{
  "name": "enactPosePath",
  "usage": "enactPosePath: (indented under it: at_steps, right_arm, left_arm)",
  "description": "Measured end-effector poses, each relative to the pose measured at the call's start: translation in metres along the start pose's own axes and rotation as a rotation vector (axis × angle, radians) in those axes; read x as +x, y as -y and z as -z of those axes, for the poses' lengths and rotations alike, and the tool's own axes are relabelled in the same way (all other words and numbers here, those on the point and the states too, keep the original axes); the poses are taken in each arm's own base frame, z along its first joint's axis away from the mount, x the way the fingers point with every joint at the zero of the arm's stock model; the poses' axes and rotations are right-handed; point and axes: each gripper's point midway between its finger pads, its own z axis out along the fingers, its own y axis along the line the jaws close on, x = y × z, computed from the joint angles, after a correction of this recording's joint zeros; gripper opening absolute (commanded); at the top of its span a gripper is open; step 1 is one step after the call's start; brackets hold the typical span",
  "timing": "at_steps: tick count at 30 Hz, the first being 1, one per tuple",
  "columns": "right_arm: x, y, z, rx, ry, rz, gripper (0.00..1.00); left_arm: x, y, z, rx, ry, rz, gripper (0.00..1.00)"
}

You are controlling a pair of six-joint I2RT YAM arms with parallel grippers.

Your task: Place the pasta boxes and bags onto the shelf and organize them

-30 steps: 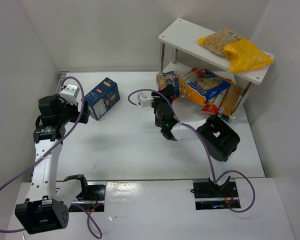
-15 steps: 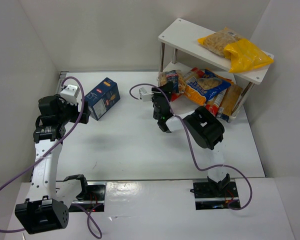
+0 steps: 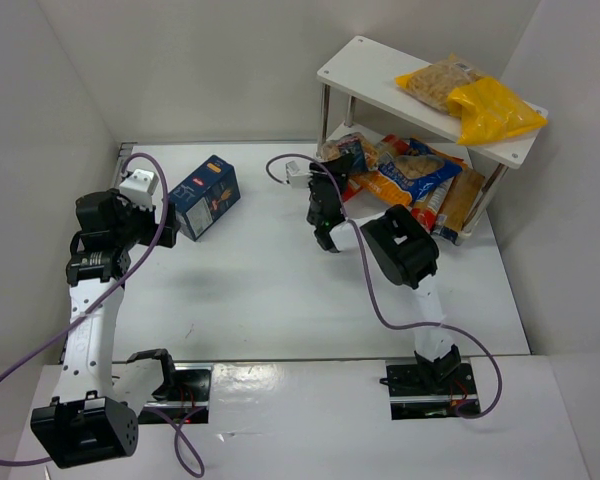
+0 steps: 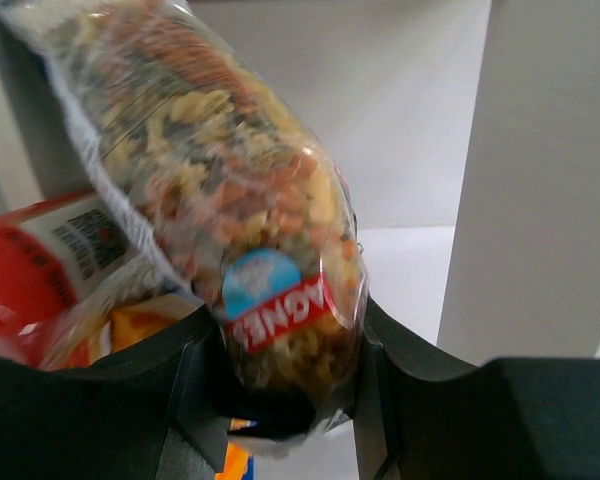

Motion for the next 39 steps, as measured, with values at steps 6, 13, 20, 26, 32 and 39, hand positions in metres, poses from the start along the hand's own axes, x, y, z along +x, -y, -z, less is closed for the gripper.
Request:
enactPosePath:
  at_steps: [6, 13, 20, 26, 32, 39]
  right_arm:
    - [0.013, 0.003, -0.024, 0.04, -0.064, 0.002, 0.0]
    - [0.017, -0.002, -0.036, 0.049, -0.077, 0.016, 0.0]
    - [0.022, -0.008, -0.048, 0.055, -0.083, 0.011, 0.01]
    - [0.027, -0.01, -0.054, 0.058, -0.086, -0.003, 0.32]
    - [0.037, -0.01, -0.058, 0.06, -0.107, -0.012, 0.68]
    - [0.041, 0.003, -0.06, 0.095, -0.121, -0.051, 0.99]
  left_arm:
    - [0.0, 0.0, 0.0, 0.0, 0.0, 0.0, 1.0]
    - [0.001, 0.0, -0.001, 0.003, -0.005, 0.002, 1.0]
    - [0.002, 0.0, -0.002, 0.005, -0.009, 0.003, 1.0]
    - [0.002, 0.0, -0.002, 0.005, -0.008, 0.003, 1.0]
    - [0.002, 0.0, -0.002, 0.005, -0.008, 0.002, 1.0]
    - [0.002, 0.0, -0.002, 0.007, -0.007, -0.001, 1.0]
